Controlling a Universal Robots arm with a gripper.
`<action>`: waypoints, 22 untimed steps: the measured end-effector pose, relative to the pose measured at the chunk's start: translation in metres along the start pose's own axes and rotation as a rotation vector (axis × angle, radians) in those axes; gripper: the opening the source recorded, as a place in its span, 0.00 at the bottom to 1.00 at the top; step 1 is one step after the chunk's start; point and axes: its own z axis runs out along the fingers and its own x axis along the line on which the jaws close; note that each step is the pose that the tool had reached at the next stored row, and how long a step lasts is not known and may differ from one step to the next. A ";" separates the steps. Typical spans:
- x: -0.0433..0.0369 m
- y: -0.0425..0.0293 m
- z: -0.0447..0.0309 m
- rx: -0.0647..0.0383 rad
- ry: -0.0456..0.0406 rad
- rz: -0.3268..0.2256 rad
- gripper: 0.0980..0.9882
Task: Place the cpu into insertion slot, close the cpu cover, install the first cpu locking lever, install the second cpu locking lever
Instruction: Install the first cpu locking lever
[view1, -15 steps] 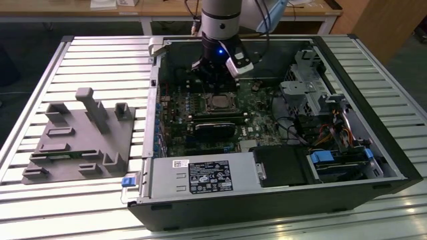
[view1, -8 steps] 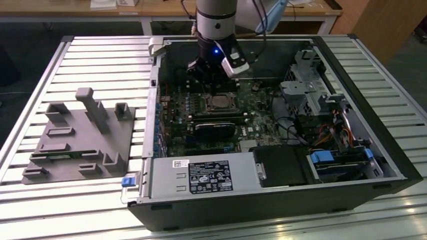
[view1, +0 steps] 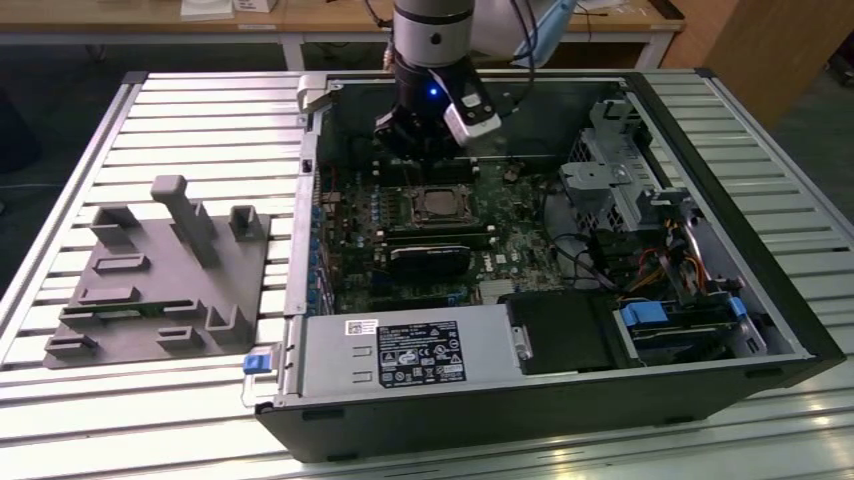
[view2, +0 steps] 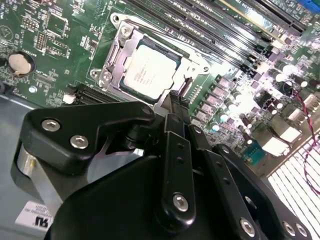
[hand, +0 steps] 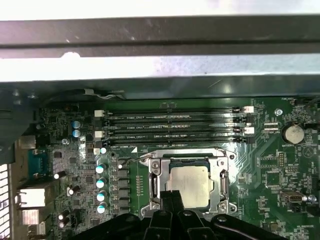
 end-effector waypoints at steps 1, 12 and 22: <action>0.0000 0.0000 -0.0019 0.000 -0.0003 0.000 0.01; -0.0003 0.0002 -0.0155 -0.001 -0.0034 0.002 0.01; 0.0124 -0.0008 -0.0147 -0.011 -0.0029 0.002 0.01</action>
